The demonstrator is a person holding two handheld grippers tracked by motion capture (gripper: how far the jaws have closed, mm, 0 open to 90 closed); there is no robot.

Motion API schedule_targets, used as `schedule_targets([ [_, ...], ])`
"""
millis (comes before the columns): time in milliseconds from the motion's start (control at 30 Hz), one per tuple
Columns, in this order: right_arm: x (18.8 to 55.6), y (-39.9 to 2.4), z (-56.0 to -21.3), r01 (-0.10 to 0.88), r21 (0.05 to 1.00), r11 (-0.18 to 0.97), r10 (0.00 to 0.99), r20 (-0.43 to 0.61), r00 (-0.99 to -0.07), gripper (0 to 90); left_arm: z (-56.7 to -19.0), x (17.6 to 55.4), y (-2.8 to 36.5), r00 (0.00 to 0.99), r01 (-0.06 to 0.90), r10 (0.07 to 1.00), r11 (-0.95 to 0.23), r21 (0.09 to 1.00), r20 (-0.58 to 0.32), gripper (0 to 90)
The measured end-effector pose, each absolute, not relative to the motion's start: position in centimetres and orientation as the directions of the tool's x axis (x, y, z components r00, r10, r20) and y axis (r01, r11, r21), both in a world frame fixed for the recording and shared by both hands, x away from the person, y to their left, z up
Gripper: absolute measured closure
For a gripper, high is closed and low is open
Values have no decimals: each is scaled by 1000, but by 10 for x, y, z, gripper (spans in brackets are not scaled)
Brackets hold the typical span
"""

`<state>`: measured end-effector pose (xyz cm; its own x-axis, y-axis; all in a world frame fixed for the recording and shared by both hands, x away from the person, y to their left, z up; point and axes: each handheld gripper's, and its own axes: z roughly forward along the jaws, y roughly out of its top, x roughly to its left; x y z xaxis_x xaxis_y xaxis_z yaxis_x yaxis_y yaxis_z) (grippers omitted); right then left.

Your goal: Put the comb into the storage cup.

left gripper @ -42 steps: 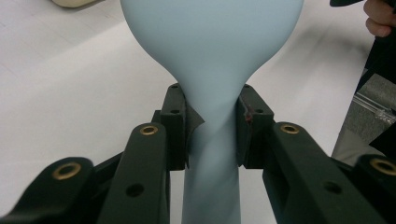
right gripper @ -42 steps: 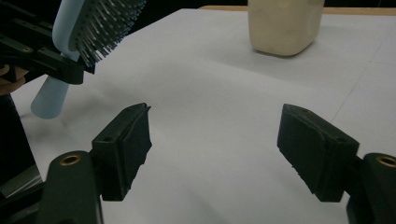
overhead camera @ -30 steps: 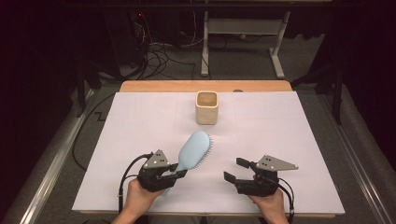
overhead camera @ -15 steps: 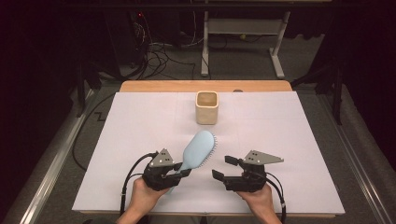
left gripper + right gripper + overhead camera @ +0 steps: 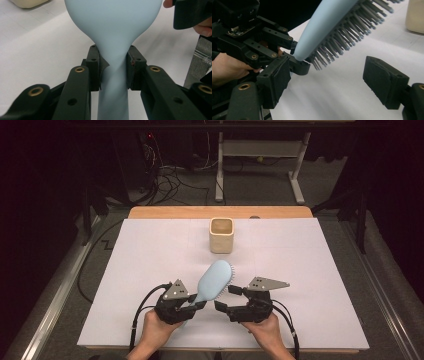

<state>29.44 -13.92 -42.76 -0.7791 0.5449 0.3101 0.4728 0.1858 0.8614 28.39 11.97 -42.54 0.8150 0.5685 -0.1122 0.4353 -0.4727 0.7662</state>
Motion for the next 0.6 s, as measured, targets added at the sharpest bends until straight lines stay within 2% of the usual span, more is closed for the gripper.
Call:
schedule_targets([
  [600,304,-119,-424,505,844,180,546,341,-765,201,-426,282,117,817,419,569,-471,776,-96,696],
])
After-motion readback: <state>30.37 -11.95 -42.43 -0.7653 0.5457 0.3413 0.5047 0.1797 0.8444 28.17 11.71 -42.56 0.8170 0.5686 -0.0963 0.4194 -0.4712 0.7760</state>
